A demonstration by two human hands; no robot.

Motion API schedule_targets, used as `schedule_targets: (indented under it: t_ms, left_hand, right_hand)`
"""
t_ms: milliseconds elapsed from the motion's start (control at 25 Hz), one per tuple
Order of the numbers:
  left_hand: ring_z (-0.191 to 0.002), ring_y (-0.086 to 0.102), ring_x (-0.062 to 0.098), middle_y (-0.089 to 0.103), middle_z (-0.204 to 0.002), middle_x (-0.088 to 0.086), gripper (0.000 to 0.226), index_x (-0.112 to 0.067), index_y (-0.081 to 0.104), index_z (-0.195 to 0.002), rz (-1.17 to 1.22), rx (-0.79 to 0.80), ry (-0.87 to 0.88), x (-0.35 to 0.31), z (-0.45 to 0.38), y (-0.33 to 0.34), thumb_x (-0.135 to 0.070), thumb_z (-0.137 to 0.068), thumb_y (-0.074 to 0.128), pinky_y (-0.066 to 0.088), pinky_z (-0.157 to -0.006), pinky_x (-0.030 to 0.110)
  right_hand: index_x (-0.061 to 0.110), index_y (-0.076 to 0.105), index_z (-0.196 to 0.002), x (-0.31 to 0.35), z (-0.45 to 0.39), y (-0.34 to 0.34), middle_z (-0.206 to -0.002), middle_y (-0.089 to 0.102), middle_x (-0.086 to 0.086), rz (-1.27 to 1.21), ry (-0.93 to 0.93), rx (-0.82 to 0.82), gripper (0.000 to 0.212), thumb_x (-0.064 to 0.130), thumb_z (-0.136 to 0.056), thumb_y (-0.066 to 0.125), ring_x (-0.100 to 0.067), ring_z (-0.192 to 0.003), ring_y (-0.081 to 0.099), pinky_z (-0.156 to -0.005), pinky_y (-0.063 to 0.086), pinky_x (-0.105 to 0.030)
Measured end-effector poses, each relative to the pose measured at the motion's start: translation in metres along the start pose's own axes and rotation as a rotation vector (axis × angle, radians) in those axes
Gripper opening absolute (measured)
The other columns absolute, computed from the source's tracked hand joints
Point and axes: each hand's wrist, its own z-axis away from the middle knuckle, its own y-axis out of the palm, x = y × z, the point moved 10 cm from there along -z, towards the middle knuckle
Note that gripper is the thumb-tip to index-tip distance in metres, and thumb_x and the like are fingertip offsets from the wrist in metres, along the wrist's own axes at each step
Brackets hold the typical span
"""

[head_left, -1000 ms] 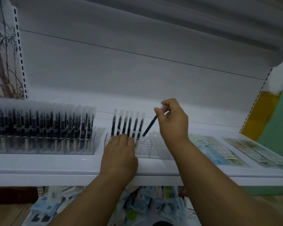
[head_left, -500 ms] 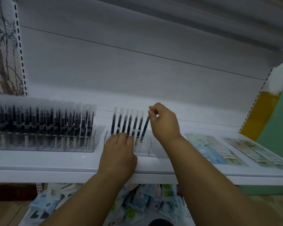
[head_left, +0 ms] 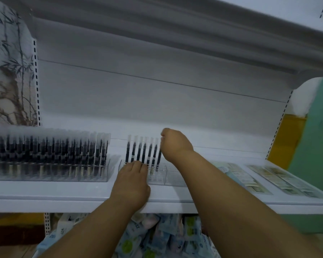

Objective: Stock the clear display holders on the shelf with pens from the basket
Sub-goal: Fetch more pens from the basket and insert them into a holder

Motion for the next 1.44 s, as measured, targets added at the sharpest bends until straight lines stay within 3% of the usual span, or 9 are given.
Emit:
schedule_targets:
  t_ms: [120,200,360,560,720,840,960,1120,1440]
  left_hand:
    - [-0.110,0.048,0.020,0.052,-0.120,0.001,0.042,-0.015,0.054,-0.123,0.012,0.058,-0.012,-0.003,0.000,0.002,-0.024,-0.082,0.050,0.032,-0.099,0.029]
    - [-0.116,0.043,0.018,0.047,-0.125,-0.001,0.043,-0.018,0.049,-0.128,0.005,0.017,-0.007,-0.003,-0.002,0.002,-0.027,-0.086,0.047,0.026,-0.102,0.026]
    - [-0.102,0.052,0.022,0.055,-0.109,0.001,0.037,-0.015,0.059,-0.110,0.029,0.028,-0.033,0.002,0.000,0.005,-0.025,-0.075,0.054,0.038,-0.093,0.032]
    - [-0.077,0.059,0.025,0.059,-0.086,0.004,0.035,-0.010,0.065,-0.089,0.015,-0.027,0.015,0.002,-0.001,0.007,-0.025,-0.058,0.060,0.048,-0.073,0.034]
    - [-0.114,0.047,0.023,0.049,-0.123,0.004,0.046,-0.011,0.051,-0.128,0.010,0.073,-0.021,0.002,-0.005,0.004,-0.029,-0.085,0.051,0.035,-0.098,0.031]
    - [-0.113,0.054,0.032,0.055,-0.127,0.012,0.054,-0.002,0.054,-0.129,0.066,-0.011,-0.015,0.004,0.001,-0.019,-0.021,-0.078,0.053,0.045,-0.099,0.040]
    - [-0.098,0.063,0.035,0.064,-0.112,0.016,0.051,0.002,0.063,-0.117,0.098,-0.131,-0.071,0.025,0.025,-0.052,-0.011,-0.068,0.055,0.054,-0.084,0.042]
    - [-0.113,0.055,0.029,0.058,-0.127,0.010,0.048,-0.006,0.055,-0.130,0.003,-0.189,-0.255,0.091,0.096,-0.108,-0.009,-0.082,0.056,0.047,-0.094,0.040]
    - [-0.115,0.055,0.024,0.060,-0.123,0.006,0.046,-0.011,0.060,-0.125,-0.285,-0.265,-0.728,0.215,0.305,-0.198,-0.010,-0.079,0.063,0.045,-0.095,0.036]
  right_hand:
    - [0.006,0.055,-0.119,-0.007,0.005,0.009,-0.113,0.060,-0.012,-0.046,0.012,-0.038,0.029,-0.001,-0.093,0.045,-0.027,-0.097,0.058,-0.084,0.049,-0.034]
    - [0.007,0.052,-0.130,-0.008,0.002,0.008,-0.119,0.060,-0.011,-0.061,-0.021,-0.035,0.034,0.005,-0.097,0.045,-0.027,-0.106,0.058,-0.088,0.047,-0.034]
    - [0.011,0.057,-0.129,-0.011,0.006,0.007,-0.119,0.064,-0.011,-0.122,-0.067,-0.111,0.031,0.011,-0.099,0.047,-0.028,-0.105,0.060,-0.084,0.047,-0.032]
    - [0.019,0.050,-0.138,-0.010,0.006,0.023,-0.123,0.062,-0.008,-0.139,-0.064,0.022,0.040,0.011,-0.099,0.046,-0.026,-0.107,0.059,-0.089,0.049,-0.034]
    - [0.025,0.043,-0.145,-0.010,0.013,0.013,-0.132,0.057,-0.005,-0.120,-0.032,0.032,0.045,0.021,-0.100,0.045,-0.025,-0.113,0.057,-0.092,0.050,-0.035]
    - [0.028,0.030,-0.150,0.004,0.036,-0.002,-0.131,0.051,-0.004,-0.112,-0.051,-0.106,0.050,0.026,-0.101,0.042,-0.024,-0.105,0.058,-0.082,0.050,-0.035]
    - [0.029,0.034,-0.147,0.050,0.063,0.000,-0.121,0.054,-0.003,-0.231,-0.189,-0.168,0.048,0.026,-0.100,0.044,-0.022,-0.089,0.059,-0.074,0.052,-0.037]
    - [0.030,0.039,-0.142,0.154,0.091,0.020,-0.118,0.054,0.000,-0.427,-0.407,-0.135,0.043,0.027,-0.100,0.046,-0.019,-0.088,0.057,-0.074,0.052,-0.038]
    - [0.029,0.047,-0.135,0.363,0.199,0.118,-0.107,0.055,0.006,-0.721,-0.816,0.150,0.037,0.029,-0.098,0.050,-0.012,-0.084,0.051,-0.067,0.046,-0.033]
